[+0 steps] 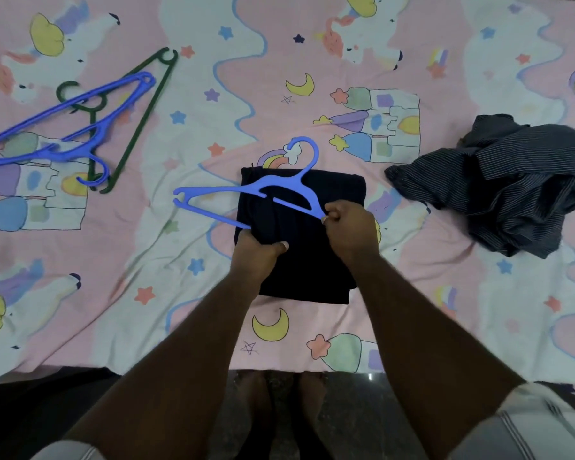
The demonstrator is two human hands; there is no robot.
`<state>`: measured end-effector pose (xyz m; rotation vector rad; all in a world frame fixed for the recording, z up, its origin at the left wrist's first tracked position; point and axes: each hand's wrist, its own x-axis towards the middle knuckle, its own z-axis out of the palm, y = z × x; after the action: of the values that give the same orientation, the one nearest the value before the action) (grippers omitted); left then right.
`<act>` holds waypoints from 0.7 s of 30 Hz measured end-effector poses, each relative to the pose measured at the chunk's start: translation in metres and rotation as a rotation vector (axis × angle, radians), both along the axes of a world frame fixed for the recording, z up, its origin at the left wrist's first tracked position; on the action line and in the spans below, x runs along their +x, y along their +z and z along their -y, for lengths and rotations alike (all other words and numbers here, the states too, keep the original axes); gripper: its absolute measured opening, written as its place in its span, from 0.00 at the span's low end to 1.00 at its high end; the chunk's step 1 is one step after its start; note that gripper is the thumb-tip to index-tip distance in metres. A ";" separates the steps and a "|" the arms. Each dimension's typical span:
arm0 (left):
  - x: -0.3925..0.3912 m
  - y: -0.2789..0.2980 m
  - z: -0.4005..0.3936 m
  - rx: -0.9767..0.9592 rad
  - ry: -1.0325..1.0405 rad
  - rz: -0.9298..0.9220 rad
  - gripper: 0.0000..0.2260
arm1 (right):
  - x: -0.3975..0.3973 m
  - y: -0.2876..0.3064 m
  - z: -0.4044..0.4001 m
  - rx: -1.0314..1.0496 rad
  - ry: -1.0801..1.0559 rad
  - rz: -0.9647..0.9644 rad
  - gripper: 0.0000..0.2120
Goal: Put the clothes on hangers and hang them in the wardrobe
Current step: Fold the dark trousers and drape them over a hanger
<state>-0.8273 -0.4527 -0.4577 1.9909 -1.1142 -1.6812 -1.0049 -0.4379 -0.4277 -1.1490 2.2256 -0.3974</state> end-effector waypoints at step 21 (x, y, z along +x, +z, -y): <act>0.059 0.033 0.068 0.107 0.250 -0.294 0.10 | -0.069 -0.008 0.029 -0.043 -0.116 -0.119 0.14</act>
<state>-0.7685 -0.5203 -0.4250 1.7793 -0.6588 -1.8515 -1.0740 -0.4666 -0.4353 -1.0942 2.4061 -0.4364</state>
